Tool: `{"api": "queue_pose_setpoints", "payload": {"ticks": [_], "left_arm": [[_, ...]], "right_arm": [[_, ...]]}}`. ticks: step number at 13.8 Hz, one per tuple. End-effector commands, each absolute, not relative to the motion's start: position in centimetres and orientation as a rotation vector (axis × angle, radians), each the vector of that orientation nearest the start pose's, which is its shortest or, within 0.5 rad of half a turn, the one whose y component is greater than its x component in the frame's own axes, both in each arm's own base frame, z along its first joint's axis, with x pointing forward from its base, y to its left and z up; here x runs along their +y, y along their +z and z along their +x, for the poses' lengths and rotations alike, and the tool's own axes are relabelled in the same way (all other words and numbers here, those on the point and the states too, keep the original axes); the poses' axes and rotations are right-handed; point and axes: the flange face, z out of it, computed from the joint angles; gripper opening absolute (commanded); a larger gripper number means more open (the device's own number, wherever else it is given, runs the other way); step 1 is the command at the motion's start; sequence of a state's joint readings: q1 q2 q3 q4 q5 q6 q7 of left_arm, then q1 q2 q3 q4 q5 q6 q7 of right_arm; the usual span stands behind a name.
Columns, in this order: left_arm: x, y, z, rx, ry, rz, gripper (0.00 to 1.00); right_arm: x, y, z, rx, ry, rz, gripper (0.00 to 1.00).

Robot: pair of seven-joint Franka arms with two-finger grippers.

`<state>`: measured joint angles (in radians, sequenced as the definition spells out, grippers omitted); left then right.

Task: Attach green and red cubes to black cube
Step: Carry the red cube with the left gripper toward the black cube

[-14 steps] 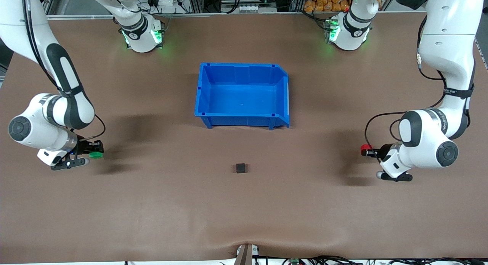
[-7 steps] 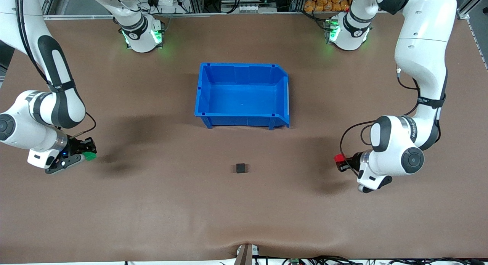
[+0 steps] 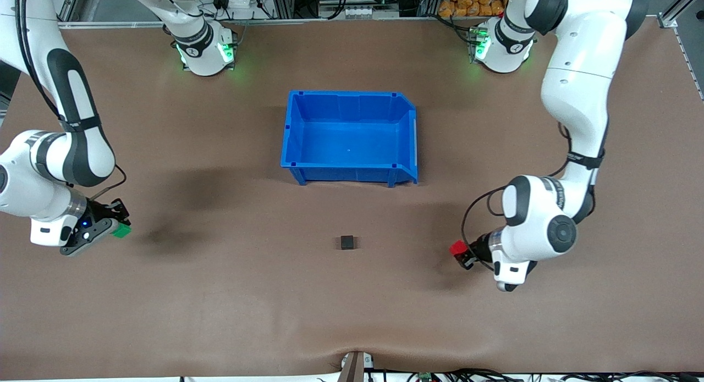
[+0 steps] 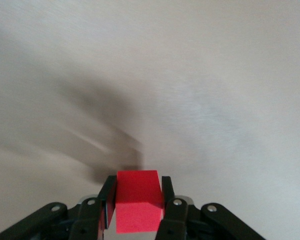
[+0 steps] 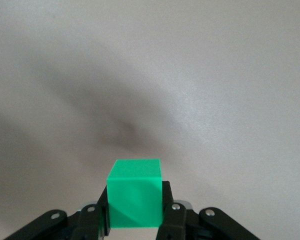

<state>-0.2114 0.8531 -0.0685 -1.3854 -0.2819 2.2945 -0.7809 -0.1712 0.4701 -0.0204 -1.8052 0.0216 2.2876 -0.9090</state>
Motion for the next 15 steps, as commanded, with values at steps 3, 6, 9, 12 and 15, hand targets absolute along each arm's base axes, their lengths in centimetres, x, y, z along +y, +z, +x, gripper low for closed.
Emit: {"api": "queue_pose_setpoints", "payload": {"ticks": [3,6,9,12,15], "left_arm": [[-27.0,19.4,70.5,-1.602,0.204,-3.124,0.0],[-28.2,19.5,70.1,-1.801,0.259,-3.019,0.0],[-31.7,20.4,69.2,-2.02,0.37,-2.899,0.0],[-33.6,20.2,68.3,-2.104,0.399,-2.826,0.0],[-35.1,19.6,67.9,-2.236,0.386,-2.743,0.0]], "right_arm": [[-12.7,30.5,65.2,-1.366,-0.128,-2.8,0.17],[-9.9,31.6,66.9,-1.539,-0.179,-2.719,0.17],[-7.5,31.5,67.5,-1.706,-0.183,-2.621,0.17],[-3.6,31.7,68.6,-1.946,-0.203,-2.461,0.17],[0.5,30.3,69.1,-2.113,-0.237,-2.265,0.2]]}}
